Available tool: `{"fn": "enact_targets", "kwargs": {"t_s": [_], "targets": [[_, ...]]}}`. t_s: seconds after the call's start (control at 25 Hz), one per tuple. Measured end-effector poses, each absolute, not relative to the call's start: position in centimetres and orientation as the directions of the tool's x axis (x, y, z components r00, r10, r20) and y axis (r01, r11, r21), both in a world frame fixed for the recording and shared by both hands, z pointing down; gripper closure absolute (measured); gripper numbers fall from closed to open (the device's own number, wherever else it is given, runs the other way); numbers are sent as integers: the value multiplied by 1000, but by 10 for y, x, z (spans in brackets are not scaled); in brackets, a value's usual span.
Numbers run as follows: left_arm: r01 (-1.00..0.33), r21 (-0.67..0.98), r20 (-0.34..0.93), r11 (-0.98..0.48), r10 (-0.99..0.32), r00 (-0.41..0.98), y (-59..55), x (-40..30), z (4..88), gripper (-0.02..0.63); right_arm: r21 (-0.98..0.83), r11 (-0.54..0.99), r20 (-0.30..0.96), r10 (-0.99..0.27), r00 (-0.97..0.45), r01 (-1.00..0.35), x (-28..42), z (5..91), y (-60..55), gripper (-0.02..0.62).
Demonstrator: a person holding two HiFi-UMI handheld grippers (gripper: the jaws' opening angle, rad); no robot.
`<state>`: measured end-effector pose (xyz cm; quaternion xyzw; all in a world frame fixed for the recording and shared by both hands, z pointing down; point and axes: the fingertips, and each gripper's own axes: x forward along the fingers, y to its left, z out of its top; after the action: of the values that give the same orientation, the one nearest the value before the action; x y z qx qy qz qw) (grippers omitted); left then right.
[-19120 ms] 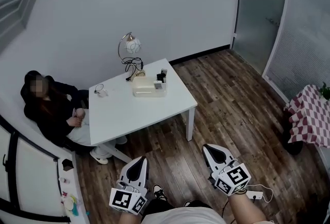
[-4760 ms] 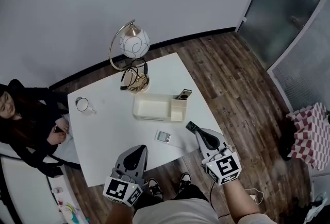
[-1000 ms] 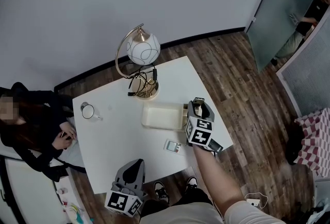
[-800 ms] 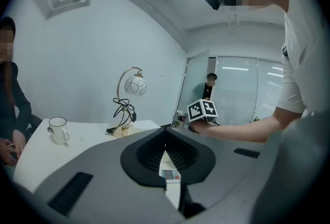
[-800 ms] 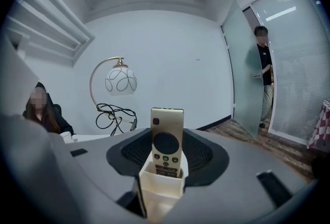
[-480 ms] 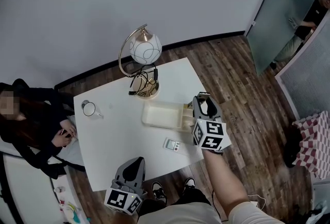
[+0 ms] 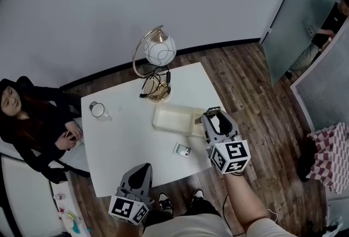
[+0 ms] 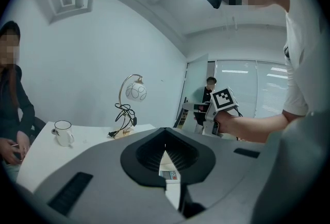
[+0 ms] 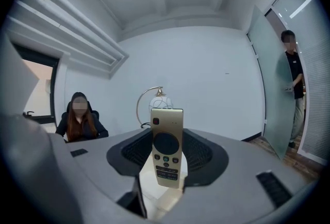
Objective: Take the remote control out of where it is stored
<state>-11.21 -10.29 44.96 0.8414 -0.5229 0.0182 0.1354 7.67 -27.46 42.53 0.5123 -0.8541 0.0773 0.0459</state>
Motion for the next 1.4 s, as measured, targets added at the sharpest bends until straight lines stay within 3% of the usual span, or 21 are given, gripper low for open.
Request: {"fn": "enact_targets", "kwargs": {"t_s": [0.36,0.64,1.08,1.4], "targets": [[-891,216,148,-399,-889,434,-91,-121,443,599,-69,694,353,-655,-668,-717,25,469,-197,408],[-897,219,143,-385,-896,419,-85,-133,444,598,-121,806,530,-441,-724,-580,-8,518,-157,408],[-907,226,141,-356,-909,392,-83,-150,448,598,-148,912,798,-119,-591,-383,-61,595,-135,408],[-922,233,151,-309,-925,348,-75,-169,452,599,-116,947,868,-51,-494,-301,-89,628,-133,409]]}}
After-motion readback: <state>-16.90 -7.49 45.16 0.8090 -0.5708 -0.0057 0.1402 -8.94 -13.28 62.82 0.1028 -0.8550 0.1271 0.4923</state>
